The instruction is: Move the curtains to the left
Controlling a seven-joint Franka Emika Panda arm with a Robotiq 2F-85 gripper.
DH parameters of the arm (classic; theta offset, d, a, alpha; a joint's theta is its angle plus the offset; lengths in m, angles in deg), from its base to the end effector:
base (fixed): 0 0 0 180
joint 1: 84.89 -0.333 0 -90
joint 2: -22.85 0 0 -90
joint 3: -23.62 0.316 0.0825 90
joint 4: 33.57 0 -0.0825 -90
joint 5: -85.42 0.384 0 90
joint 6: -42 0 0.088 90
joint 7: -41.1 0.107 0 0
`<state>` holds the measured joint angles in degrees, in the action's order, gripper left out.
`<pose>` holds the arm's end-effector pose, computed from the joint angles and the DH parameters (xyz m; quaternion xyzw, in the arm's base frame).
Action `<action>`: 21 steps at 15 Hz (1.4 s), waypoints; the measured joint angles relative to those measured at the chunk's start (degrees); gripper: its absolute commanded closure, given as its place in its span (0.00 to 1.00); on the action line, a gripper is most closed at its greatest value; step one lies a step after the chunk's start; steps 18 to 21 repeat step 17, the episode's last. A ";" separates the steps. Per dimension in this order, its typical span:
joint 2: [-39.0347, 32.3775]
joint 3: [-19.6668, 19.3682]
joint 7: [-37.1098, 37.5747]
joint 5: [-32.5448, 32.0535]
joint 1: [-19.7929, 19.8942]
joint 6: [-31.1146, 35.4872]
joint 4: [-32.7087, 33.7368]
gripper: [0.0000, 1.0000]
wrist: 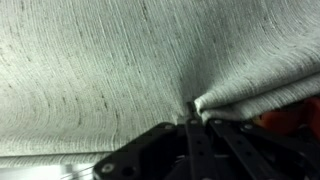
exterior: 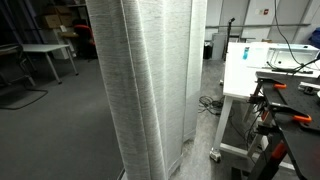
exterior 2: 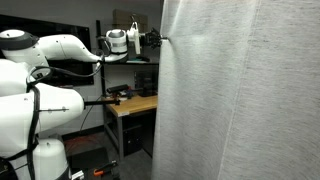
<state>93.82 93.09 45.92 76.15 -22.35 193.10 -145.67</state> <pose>0.4394 0.3861 0.6016 0.6604 0.2245 0.4892 0.5236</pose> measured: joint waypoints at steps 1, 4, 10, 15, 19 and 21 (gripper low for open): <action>-0.05 -0.37 0.00 0.00 0.01 0.00 -0.12 0.99; -0.58 0.36 -0.36 -0.80 0.23 -0.29 0.66 0.89; -0.73 0.15 -0.24 -0.87 0.05 -0.29 0.03 0.71; -0.77 0.14 -0.24 -0.87 0.01 -0.29 -0.01 0.71; -0.78 0.14 -0.24 -0.87 0.00 -0.29 -0.01 0.71; -0.78 0.14 -0.24 -0.87 0.00 -0.29 -0.01 0.71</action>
